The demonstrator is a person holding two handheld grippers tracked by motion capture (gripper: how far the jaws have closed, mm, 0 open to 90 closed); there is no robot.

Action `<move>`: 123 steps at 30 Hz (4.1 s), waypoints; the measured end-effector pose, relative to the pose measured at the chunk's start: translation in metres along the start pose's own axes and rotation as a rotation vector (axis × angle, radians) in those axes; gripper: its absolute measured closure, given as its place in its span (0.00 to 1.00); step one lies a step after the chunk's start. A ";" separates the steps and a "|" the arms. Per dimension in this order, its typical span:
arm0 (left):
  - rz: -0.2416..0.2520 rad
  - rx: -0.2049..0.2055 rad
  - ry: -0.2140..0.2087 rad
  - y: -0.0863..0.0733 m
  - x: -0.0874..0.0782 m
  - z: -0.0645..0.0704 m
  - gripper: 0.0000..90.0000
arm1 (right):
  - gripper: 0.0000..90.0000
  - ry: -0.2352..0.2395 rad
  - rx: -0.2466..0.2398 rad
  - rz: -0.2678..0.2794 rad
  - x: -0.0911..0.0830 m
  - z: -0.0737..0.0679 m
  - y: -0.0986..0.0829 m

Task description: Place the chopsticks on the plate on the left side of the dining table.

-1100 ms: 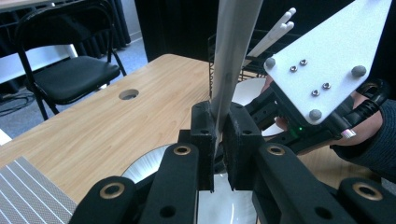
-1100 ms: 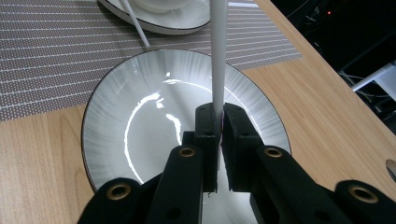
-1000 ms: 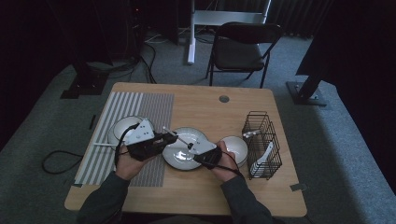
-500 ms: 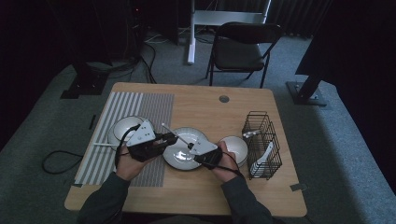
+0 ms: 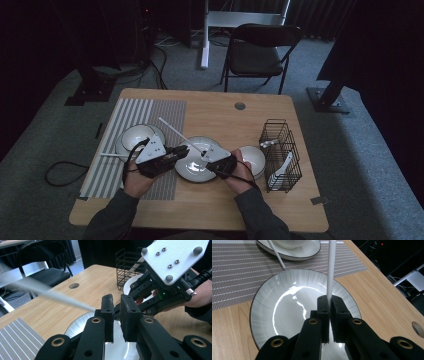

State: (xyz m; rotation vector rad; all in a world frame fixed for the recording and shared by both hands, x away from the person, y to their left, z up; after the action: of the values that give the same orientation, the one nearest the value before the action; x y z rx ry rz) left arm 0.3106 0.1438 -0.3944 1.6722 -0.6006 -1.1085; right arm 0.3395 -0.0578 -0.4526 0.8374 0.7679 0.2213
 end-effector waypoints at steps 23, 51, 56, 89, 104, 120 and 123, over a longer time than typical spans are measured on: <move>-0.032 -0.066 0.135 -0.034 -0.013 -0.015 0.90 | 0.97 0.039 -0.039 0.019 0.007 -0.016 0.012; -0.001 -0.128 0.178 -0.039 -0.022 -0.024 0.87 | 0.97 0.054 -0.067 0.051 0.010 -0.024 0.027; 0.001 -0.139 0.203 -0.046 -0.032 -0.025 0.87 | 0.97 0.055 -0.075 0.045 0.016 -0.025 0.037; 0.001 -0.175 0.293 -0.066 -0.056 -0.032 0.87 | 0.97 0.152 -0.109 0.024 0.056 -0.040 0.063; 0.017 -0.175 0.328 -0.066 -0.063 -0.037 0.87 | 0.97 0.217 -0.153 0.023 0.078 -0.057 0.074; -0.014 -0.181 0.403 -0.080 -0.068 -0.047 0.87 | 0.97 0.246 -0.191 0.028 0.089 -0.068 0.076; -0.019 -0.182 0.417 -0.082 -0.069 -0.049 0.87 | 0.97 0.249 -0.195 0.021 0.091 -0.069 0.075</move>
State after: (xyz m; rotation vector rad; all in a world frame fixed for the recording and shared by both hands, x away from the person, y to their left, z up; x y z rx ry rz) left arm 0.3133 0.2525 -0.4388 1.6842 -0.2107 -0.7680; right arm 0.3659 0.0751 -0.4741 0.6401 0.9542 0.4183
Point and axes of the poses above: each handheld gripper's, and its own axes: x roughly forward along the jaws, y roughly out of its top, z roughly to its right, the point moved 2 cm from there along x, roughly forward along the jaws, and after that the axes turned 6 degrees about -y, right-handed, at the moved point
